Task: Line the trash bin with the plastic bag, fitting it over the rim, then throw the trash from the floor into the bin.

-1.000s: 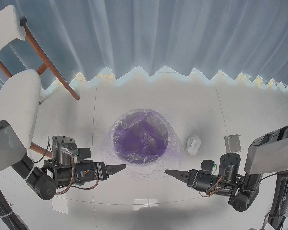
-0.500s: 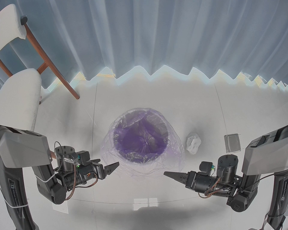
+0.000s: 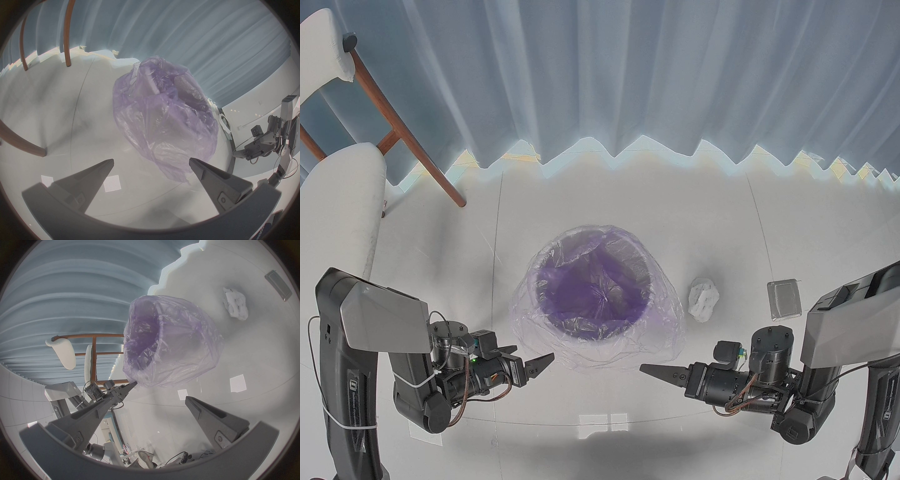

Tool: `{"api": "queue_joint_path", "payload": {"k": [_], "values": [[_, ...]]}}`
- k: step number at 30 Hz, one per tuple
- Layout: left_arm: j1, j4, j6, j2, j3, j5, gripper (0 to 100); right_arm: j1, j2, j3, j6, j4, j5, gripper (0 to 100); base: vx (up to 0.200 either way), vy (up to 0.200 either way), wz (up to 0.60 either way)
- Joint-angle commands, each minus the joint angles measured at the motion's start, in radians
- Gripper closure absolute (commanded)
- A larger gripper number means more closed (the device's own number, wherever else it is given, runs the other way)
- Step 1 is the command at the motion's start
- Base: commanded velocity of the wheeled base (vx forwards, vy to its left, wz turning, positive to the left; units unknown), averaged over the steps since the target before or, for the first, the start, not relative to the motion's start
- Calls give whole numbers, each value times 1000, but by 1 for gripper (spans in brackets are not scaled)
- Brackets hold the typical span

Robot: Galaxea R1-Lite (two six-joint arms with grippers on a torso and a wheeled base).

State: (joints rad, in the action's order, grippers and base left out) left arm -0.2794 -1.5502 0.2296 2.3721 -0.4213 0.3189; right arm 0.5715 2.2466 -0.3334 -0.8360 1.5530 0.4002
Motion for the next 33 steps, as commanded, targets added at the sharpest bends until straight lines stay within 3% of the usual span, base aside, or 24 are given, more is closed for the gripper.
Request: {"api": "queue_joint_path", "payload": {"k": [1, 17, 18, 29, 33], "values": [[0, -1, 2, 21, -27, 0, 0, 5, 5, 2, 1, 18, 0, 0, 0, 0, 0], [-7, -1, -1, 41, -85, -3, 0, 8, 19, 2, 8, 16, 0, 0, 0, 0, 0], [-9, -1, -1, 41, -88, -3, 100, 11, 21, 2, 9, 16, 0, 0, 0, 0, 0], [-11, -1, -4, 45, -103, -15, 100, 13, 22, 4, 11, 18, 0, 0, 0, 0, 0], [-7, -1, 1, 78, -103, -61, 100, 13, 28, 2, 11, 18, 0, 0, 0, 0, 0]]}}
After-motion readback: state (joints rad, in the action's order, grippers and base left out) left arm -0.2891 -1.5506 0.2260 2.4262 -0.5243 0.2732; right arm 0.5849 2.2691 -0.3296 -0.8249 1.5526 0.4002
